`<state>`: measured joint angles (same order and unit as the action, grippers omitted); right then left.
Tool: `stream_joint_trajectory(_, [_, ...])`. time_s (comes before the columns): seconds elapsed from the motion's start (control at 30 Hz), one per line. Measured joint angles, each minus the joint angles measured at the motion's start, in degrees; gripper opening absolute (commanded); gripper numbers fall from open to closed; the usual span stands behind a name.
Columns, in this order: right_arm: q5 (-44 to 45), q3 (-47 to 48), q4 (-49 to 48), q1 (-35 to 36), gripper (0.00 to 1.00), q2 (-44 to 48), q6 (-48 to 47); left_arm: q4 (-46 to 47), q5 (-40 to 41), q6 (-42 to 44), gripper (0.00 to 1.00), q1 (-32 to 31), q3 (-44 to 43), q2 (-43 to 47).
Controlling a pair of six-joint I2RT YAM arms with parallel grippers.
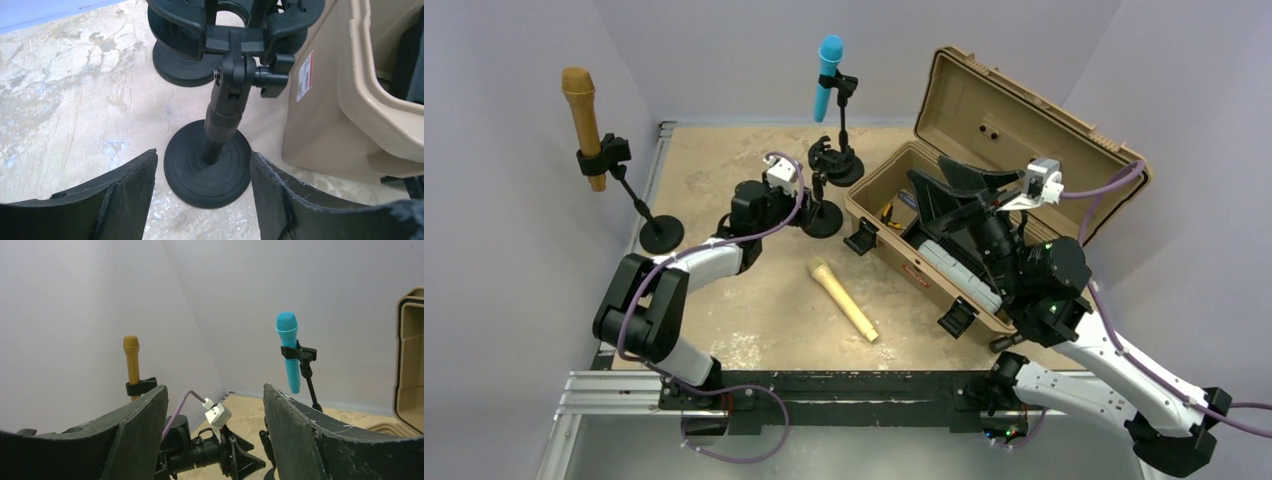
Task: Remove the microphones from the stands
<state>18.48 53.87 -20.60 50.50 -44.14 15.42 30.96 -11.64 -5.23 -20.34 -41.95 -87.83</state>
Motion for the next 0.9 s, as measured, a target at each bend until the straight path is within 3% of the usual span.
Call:
stream_joint_trajectory(0.27, [0.2, -0.9, 1.8, 0.0, 0.69, 2.1, 1.2, 2.2, 1.0, 1.9, 0.56, -0.7, -5.8, -6.0])
stream_joint_trajectory(0.33, [0.3, -0.9, 2.3, 0.0, 0.69, 2.2, 1.6, 3.0, 1.1, 1.9, 0.48, -1.1, -6.8, -7.2])
stream_joint_trajectory(0.47, [0.7, -0.9, 3.1, 0.0, 0.69, 2.2, 2.4, 4.2, 1.9, 2.1, 0.44, -2.0, -8.0, -9.2])
stream_joint_trajectory(0.7, [1.8, -1.2, 3.9, 0.0, 0.69, 2.0, 3.0, 5.6, 2.7, 2.3, 0.2, -2.8, -8.2, -10.4])
stream_joint_trajectory(0.9, [2.1, -1.4, 3.8, 0.0, 0.69, 0.2, 3.0, 6.3, 6.0, 3.5, 0.07, -3.1, -7.6, -10.2])
